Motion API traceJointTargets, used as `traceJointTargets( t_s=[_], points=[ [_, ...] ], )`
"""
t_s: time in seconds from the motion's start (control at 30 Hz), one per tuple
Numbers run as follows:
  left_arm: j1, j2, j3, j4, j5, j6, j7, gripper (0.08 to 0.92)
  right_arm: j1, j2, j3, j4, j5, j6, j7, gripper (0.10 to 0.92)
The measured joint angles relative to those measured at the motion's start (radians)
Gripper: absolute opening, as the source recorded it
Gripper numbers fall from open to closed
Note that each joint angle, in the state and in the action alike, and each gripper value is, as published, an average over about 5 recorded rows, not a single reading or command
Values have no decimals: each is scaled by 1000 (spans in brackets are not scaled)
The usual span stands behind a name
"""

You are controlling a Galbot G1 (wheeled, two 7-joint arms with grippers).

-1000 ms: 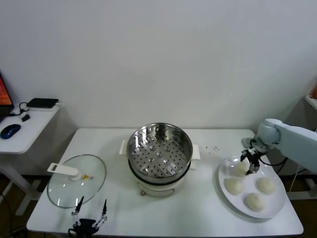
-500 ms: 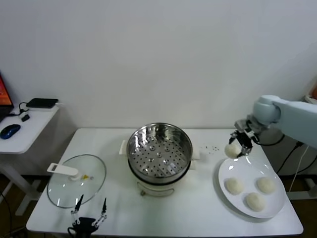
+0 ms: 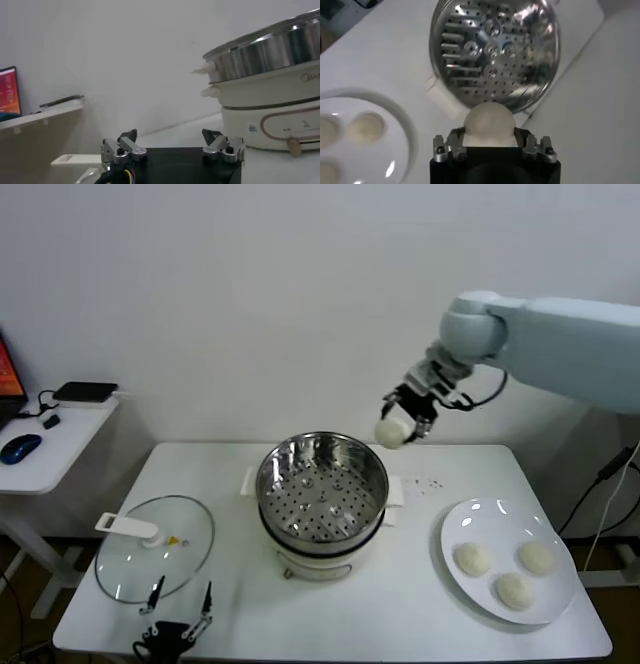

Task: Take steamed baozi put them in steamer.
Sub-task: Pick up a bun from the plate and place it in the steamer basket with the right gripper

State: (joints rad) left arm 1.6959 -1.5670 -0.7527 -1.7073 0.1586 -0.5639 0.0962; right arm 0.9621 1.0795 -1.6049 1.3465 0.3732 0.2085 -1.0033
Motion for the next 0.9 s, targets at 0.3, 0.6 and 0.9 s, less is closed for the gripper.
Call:
traceJointTargets(
  t_s=[0.3,0.6,0.9],
  points=[
    [0,-5,-11,1,-6,0,0,823,-103,192,17,-166,-95,196,-1,670],
    [-6,-10,-14,14,-6,-1,-1,823,-246,301,43,-348,-203,323,-8,670],
    [-9,-14,-15,21,-3,-3,-1,823,-347,362,68,-457,-266,378,-10,670]
  ],
)
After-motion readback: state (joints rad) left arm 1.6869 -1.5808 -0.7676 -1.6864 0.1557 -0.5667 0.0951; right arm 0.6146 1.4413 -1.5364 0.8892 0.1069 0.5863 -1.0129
